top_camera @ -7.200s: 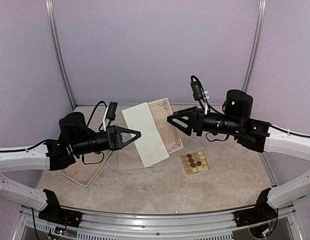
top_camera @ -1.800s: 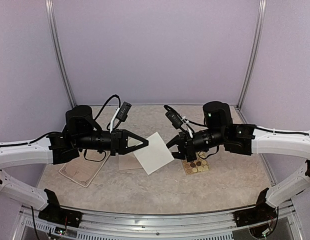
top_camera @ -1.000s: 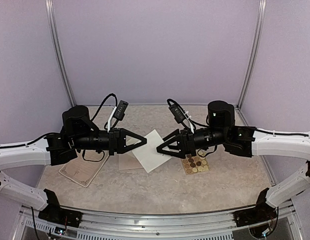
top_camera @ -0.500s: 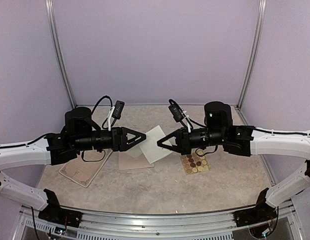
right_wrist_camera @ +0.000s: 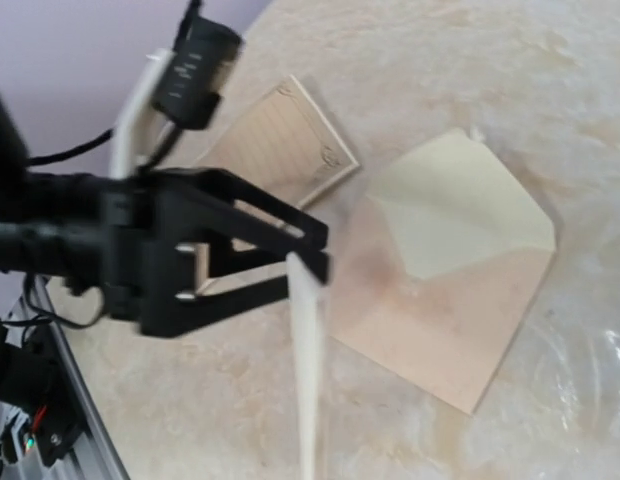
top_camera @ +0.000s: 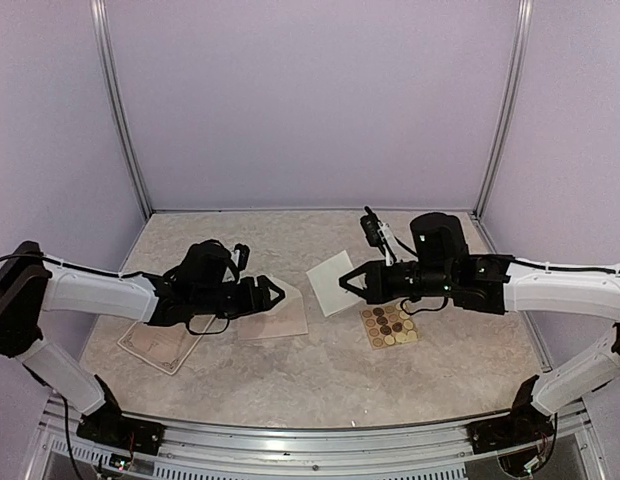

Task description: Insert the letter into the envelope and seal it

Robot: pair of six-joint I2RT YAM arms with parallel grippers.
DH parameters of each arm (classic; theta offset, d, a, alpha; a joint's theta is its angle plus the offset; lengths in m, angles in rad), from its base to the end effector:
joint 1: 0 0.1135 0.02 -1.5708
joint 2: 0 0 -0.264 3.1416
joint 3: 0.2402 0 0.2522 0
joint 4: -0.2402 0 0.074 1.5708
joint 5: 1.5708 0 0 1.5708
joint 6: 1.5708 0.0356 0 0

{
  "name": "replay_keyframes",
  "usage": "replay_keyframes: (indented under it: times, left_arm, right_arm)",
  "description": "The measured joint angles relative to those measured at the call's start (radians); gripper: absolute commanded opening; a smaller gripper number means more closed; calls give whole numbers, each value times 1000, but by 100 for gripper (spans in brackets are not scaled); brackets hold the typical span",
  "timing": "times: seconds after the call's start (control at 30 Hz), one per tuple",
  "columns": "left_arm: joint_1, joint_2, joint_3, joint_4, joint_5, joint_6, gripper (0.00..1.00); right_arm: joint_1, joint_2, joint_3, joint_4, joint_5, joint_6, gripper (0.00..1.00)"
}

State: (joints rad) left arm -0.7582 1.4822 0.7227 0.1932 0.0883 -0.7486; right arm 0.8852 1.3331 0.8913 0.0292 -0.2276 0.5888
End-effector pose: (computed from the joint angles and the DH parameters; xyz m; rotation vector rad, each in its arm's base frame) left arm 0.2214 -0.2140 0.1926 0.0668 2.2963 -0.9369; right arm 0.1866 0.2408 0.2760 -0.4798 2.1180 1.1350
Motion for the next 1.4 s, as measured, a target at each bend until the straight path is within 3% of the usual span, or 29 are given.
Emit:
replay_keyframes:
  times: [0.33,0.73,1.13,1.4]
  left_arm:
    - [0,300,187,31,-66,45,82]
    - [0,497,314,63,-98,157,84]
    - [-80,546,304,183,142,391,83]
    - [-167,444,130,255,303,480,83]
  right_arm:
    - [0,-58,-35,-39,54,20,0]
    - [0,-114,-59,-78,87,32,0]
    - [0,-148,-59,-94,112,34,0]
    - [0,-211,-79,-102,113,34,0]
